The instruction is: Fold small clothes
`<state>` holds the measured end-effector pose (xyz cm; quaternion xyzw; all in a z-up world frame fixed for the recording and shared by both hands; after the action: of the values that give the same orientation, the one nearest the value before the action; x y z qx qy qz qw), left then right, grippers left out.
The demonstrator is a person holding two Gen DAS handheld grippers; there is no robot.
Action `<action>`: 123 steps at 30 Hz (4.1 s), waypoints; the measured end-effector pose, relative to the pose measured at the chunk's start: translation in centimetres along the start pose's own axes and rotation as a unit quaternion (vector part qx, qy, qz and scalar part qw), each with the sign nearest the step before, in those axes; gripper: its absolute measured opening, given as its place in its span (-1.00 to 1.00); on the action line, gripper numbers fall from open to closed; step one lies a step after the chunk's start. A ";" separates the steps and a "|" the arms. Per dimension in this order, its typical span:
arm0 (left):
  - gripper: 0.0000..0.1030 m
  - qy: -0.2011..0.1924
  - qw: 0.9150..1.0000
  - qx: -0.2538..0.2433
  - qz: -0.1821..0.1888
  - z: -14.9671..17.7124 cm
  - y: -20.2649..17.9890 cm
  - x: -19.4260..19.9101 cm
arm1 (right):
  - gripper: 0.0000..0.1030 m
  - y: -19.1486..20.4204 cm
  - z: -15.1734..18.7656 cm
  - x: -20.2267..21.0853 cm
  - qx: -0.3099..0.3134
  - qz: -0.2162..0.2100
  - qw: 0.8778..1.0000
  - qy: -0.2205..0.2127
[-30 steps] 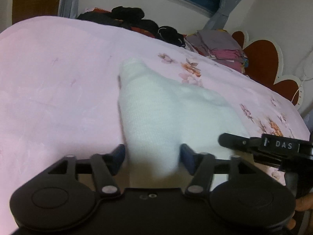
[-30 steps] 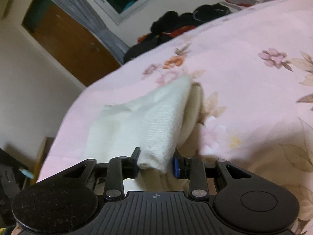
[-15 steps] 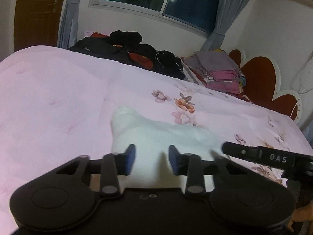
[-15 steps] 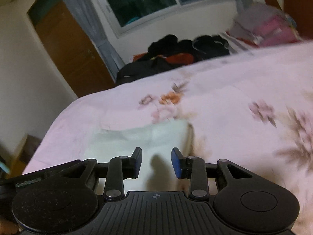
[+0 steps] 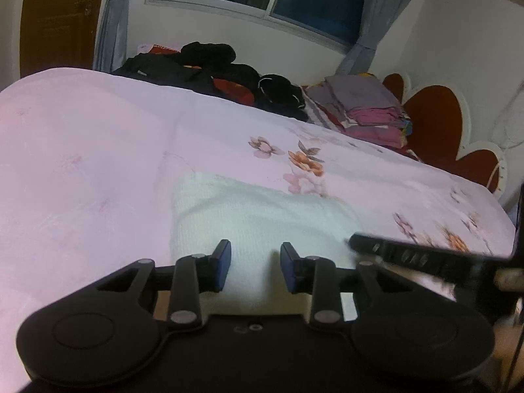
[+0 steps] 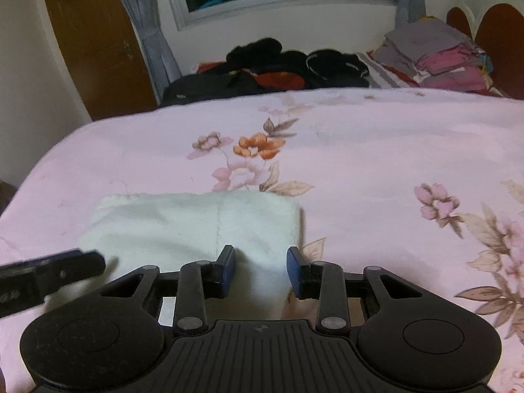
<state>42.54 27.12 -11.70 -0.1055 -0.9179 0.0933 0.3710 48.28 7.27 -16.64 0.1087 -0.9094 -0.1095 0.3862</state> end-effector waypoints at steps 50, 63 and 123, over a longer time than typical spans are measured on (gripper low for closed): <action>-0.36 0.067 0.994 -0.082 -0.010 10.2 -1.5 7.7 | -0.83 0.5 12.2 11.2 -0.045 -0.039 0.996 0.069; -0.06 0.066 0.994 -0.081 -0.035 9.7 -2.5 5.5 | -0.83 3.0 10.8 8.6 0.010 -0.004 0.999 0.034; 0.99 -0.075 0.979 -0.028 -0.187 16.9 -15.5 35.5 | 0.99 6.4 19.8 42.4 0.084 0.026 0.988 -0.128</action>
<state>3.81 19.99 3.74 0.0649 -0.9490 0.0038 0.3084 4.43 3.73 0.50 0.1023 -0.9598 -0.0357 0.2591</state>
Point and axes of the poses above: each gripper's, at about its wrist camera, not at the fingertips, and x roughly against the way its jaws point, y to its left, z to its underside, the point moved 1 cm from there along -x, roughly the way its jaws point, and after that the axes turned 3 degrees about -z, right-handed, at the moved point
